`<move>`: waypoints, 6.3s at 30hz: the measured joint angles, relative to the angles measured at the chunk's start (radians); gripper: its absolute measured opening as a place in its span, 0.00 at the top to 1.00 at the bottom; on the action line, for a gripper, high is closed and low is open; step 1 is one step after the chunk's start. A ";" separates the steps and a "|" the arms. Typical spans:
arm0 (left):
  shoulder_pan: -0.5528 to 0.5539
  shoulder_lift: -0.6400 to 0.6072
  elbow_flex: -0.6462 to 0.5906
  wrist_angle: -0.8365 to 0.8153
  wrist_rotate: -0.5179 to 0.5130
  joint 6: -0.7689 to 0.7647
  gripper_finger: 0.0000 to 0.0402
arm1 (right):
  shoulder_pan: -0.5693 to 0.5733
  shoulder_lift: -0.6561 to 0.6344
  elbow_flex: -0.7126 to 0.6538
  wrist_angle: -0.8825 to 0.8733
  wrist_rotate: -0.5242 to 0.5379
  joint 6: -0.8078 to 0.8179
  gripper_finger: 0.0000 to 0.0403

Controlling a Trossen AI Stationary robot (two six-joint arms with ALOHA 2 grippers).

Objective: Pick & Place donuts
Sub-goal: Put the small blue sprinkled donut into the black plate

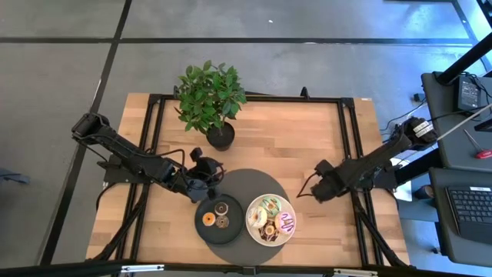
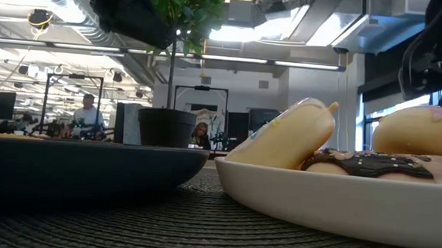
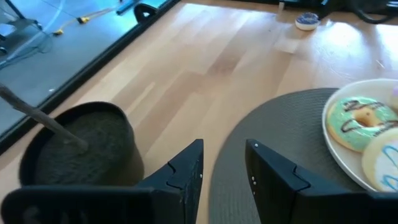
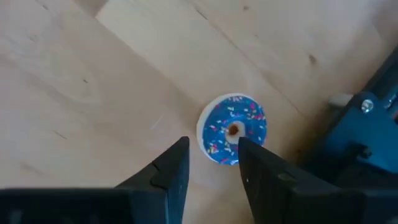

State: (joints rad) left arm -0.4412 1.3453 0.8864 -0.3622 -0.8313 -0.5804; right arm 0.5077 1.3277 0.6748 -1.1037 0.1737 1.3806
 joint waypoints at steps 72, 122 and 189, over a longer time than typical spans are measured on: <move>-0.002 0.000 0.000 -0.004 0.353 -0.008 0.72 | -0.349 0.709 0.777 0.552 -0.186 -1.440 0.75; 0.223 0.462 0.000 0.468 0.546 0.172 0.79 | -0.321 -0.279 -0.072 0.793 0.200 -1.180 0.71; -0.280 0.352 0.085 -0.010 0.230 -0.370 1.00 | -0.321 -0.278 -0.071 0.876 0.200 -1.150 0.71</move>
State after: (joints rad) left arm -0.7212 1.6970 0.9714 -0.3718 -0.6013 -0.9508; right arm 0.1864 1.0500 0.6033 -0.2279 0.3737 0.2306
